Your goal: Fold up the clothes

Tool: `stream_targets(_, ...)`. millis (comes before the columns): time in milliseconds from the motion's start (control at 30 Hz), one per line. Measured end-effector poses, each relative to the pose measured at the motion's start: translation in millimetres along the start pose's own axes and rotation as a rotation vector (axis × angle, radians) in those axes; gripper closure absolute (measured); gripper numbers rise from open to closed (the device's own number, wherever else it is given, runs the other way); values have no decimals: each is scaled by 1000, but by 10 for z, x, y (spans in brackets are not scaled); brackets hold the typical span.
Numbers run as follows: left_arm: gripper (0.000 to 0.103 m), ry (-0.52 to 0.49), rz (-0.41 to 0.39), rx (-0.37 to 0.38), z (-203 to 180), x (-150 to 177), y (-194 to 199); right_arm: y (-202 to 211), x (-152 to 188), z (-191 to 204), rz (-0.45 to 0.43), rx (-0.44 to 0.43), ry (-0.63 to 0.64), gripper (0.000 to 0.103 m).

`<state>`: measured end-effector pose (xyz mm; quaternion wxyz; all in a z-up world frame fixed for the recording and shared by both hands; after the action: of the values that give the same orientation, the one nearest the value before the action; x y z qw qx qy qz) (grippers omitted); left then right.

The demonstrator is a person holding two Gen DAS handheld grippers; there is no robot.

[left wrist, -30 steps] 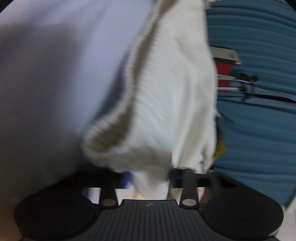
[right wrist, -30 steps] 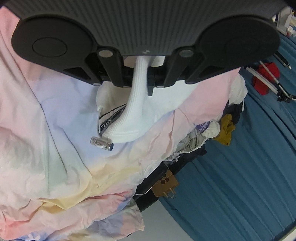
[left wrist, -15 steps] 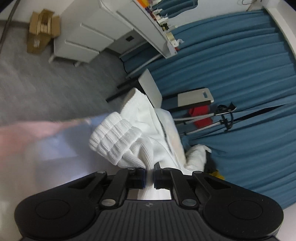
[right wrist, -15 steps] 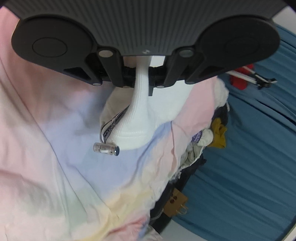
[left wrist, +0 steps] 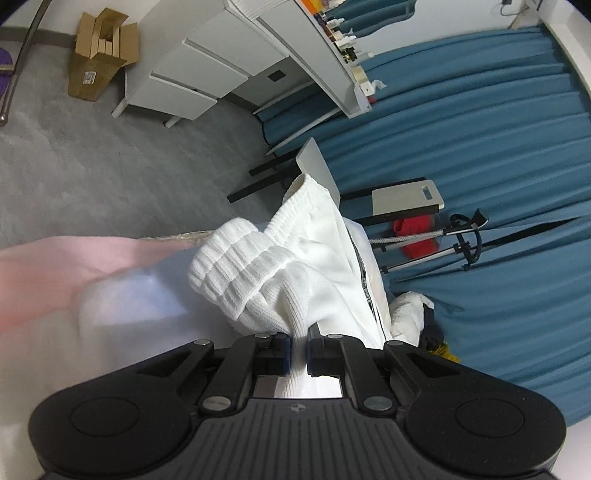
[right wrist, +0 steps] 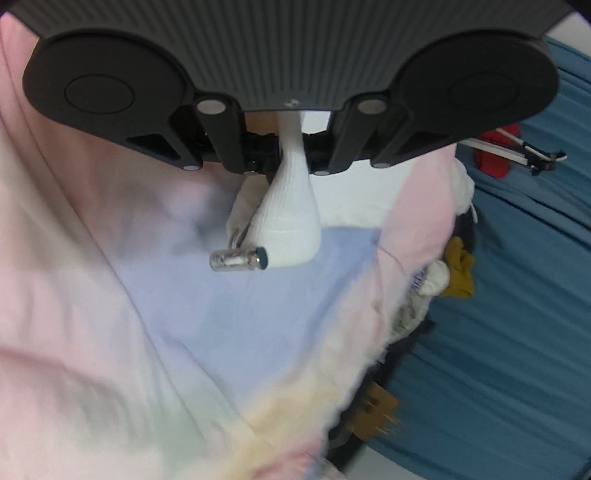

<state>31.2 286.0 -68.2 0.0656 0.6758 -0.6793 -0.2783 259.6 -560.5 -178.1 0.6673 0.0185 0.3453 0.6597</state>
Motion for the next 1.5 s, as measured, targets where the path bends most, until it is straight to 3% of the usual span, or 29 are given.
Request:
stream_targets(100, 95, 1, 4, 5, 48, -15, -47, 333, -144, 461, -157, -139, 118, 95)
stream_targets(200, 95, 2, 15, 8, 75, -1, -60, 751, -275, 705, -319, -255, 153, 95)
stream_targets(267, 95, 1, 30, 5, 93, 26, -60, 850, -328, 587, -368, -190, 137, 95)
stream_targets(300, 95, -1, 35, 5, 101, 35, -60, 834, -332, 451, -363, -112, 119, 95)
stream_targets(467, 95, -23, 67, -72, 191, 87, -110, 410, -71, -468, -85, 324, -4, 95)
stream_targets(533, 95, -23, 88, -111, 257, 104, -146, 297, 20, -637, -30, 380, -5, 95)
stream_targets(667, 87, -48, 105, -152, 301, 114, -152, 299, 48, -640, -31, 382, 10, 93)
stream_targets(767, 78, -139, 103, -186, 205, 128, -99, 339, 19, -588, -46, 382, 27, 90)
stream_targets(800, 76, -176, 97, -197, 157, 128, -70, 337, 12, -573, -48, 394, 41, 84)
stream_targets(867, 55, -241, 82, -213, 54, 135, 2, 395, -13, -510, -76, 412, 78, 65)
stream_targets(933, 44, -307, 59, -220, -67, 159, 103, 484, -51, -416, -121, 415, 121, 33)
stream_targets(967, 40, -348, 40, -218, -146, 179, 168, 535, -74, -352, -151, 419, 151, 28)
stream_targets(1000, 37, -394, 22, -218, -225, 204, 231, 585, -78, -276, -172, 418, 185, 26)
stream_targets(1067, 19, -489, -15, -220, -412, 279, 321, 684, -77, -118, -209, 413, 255, 26)
stream_targets(1267, 3, -803, -103, -159, -1052, 742, 501, 1009, -29, 361, -321, 370, 442, 28)
stream_targets(1367, 2, -926, -111, -84, -1331, 1090, 497, 1164, 84, 585, -347, 287, 494, 28)
stream_targets(1500, 2, -1057, -54, -23, -1570, 1590, 215, 1280, 462, 922, -283, 91, 566, 28)
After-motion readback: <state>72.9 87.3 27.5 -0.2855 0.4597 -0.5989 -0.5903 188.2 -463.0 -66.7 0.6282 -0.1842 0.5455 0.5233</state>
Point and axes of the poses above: each gripper's, at about its wrist camera, not at the fingertips, and y roughly against the way its jaws point, z to its left, x to its underside, the point moved 8 cm from there along -y, roughly the way its jaws point, and after that the axes turned 2 degrees about -z, right-handed, at the moved point
